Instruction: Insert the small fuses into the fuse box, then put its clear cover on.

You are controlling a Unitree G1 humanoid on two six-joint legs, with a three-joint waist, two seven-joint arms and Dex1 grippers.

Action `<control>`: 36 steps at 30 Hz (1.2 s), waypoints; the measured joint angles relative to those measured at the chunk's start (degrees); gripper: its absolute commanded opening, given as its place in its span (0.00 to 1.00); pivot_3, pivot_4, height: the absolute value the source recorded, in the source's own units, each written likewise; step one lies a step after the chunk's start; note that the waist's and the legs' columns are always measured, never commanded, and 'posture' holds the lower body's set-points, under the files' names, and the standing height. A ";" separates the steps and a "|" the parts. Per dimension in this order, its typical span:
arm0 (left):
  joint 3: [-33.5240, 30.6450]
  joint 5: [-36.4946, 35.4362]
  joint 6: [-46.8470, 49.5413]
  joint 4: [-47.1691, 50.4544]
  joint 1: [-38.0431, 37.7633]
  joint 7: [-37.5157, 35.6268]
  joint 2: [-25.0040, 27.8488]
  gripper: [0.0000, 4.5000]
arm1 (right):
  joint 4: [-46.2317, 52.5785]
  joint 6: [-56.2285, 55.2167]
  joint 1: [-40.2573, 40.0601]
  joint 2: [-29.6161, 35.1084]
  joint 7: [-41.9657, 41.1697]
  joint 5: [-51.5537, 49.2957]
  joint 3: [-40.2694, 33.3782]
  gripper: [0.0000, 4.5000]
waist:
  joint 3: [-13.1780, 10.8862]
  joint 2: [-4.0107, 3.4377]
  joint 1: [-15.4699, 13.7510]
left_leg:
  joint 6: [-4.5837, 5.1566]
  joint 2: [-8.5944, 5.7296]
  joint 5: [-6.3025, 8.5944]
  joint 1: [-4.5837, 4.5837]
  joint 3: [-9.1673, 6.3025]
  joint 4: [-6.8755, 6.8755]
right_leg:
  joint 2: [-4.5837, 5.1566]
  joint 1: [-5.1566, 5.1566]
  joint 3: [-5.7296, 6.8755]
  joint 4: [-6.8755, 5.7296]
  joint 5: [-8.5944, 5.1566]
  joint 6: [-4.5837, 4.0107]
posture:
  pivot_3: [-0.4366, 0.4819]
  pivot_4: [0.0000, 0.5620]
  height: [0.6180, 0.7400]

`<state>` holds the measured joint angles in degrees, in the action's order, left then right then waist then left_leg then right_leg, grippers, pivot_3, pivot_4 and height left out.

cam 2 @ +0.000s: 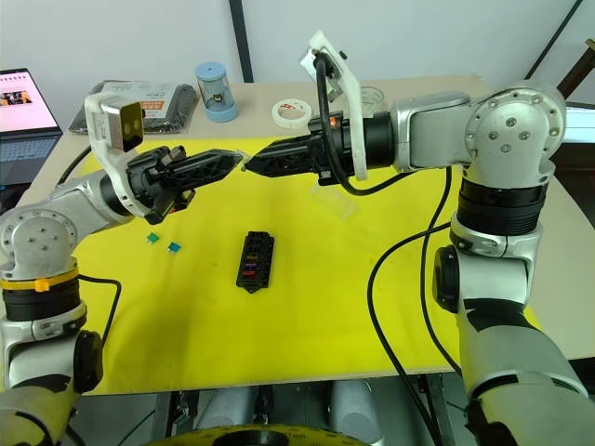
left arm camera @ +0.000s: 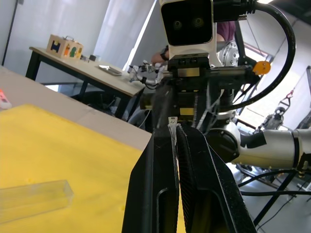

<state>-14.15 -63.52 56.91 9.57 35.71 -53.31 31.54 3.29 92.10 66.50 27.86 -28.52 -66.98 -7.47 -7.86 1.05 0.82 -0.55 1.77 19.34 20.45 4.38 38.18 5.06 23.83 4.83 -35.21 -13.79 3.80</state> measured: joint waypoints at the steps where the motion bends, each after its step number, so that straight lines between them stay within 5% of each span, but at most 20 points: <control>1: 0.00 0.00 0.00 0.00 -0.01 0.00 0.00 0.00 | 0.00 0.00 0.00 0.00 0.13 -0.27 0.00 0.25 | 0.00 0.00 0.00 | 0.00 0.00 0.00 0.00 -0.01 0.00 | 0.00 0.00 0.00 0.00 0.00 0.00 | 0.48 0.27 1.00; 27: 0.39 0.05 -0.01 -0.17 -0.01 0.13 0.02 0.00 | -0.09 0.00 0.00 -1.55 1.82 -1.39 -0.02 0.25 | 0.00 0.00 -0.01 | 0.01 0.01 0.00 0.01 -0.03 -0.02 | 0.00 0.00 0.00 0.03 0.00 0.00 | 0.48 0.27 1.00; 32: 0.33 -0.12 -0.16 -0.03 -0.01 -0.10 0.11 0.00 | -0.13 0.01 -0.04 -1.40 2.37 -1.33 -0.16 0.00 | 0.00 0.00 -0.01 | 0.01 0.02 0.00 0.02 -0.04 -0.02 | 0.00 0.00 0.00 0.04 0.00 0.00 | 0.48 0.27 1.00; 36: 0.35 -0.12 -0.27 0.01 -0.01 -0.16 0.25 0.00 | -0.13 0.01 -0.04 -1.44 2.35 -1.43 -0.22 0.00 | -0.01 -0.01 -0.01 | 0.01 0.02 0.00 0.02 -0.04 -0.03 | 0.00 0.00 0.00 0.04 0.00 0.00 | 0.48 0.27 1.00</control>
<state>-13.80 -63.64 56.64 9.58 35.70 -53.47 31.79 3.17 92.12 66.46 26.42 -26.16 -68.42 -7.69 -7.86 1.05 0.80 -0.54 1.79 19.34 20.47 4.34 38.15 5.07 23.83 4.83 -35.17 -13.79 3.80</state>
